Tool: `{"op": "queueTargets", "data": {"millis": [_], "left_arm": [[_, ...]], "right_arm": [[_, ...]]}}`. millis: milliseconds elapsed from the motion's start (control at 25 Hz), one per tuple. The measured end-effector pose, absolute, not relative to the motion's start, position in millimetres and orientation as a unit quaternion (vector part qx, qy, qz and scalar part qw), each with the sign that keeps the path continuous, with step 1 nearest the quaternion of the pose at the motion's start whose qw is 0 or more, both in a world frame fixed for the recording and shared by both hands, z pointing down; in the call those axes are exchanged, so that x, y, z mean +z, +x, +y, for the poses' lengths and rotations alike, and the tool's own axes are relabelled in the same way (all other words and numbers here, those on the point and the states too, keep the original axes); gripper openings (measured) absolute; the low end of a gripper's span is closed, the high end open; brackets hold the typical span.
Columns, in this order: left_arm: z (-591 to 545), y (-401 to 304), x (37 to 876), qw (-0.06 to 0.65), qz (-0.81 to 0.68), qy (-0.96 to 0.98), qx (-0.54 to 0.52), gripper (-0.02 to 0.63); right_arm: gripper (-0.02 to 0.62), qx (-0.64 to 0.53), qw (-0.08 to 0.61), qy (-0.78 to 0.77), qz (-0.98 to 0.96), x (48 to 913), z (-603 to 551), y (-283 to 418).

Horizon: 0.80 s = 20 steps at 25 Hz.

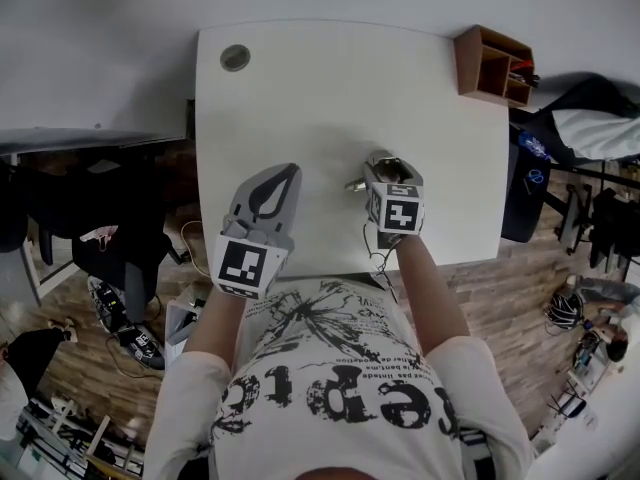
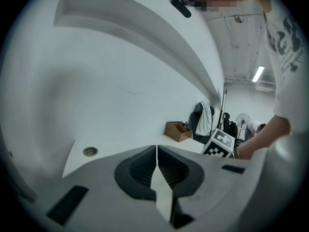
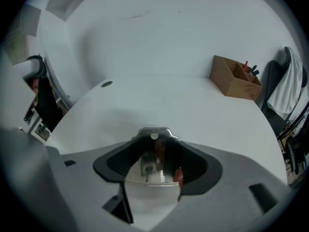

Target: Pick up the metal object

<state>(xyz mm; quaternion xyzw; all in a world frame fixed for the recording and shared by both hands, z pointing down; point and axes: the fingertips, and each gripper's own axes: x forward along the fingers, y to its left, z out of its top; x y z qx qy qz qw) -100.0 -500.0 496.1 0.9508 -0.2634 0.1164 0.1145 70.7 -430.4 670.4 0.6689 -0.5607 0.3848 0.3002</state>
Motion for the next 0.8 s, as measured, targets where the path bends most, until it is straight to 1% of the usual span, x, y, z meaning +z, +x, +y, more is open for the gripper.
{"op": "queueTargets", "data": {"millis": [160,440,640,800], "left_arm": [[-498,-100,485,0.112,-0.278,0.947,0.117,0.011],[-499,-106,457,0.080,-0.315,0.940,0.101,0.011],[-493,-105,430,0.072,-0.333,0.936,0.093,0.011],[-490,-108,407,0.050,-0.345,0.933,0.084,0.011]], "right_arm": [[0.279,0.370,0.278,0.678,-0.572,650,-431,75],[0.279,0.308,0.226,0.690,-0.615,580,-445,76],[0.279,0.250,0.187,0.696,-0.647,523,-452,75],[0.278,0.195,0.153,0.697,-0.673,476,-454,71]]}}
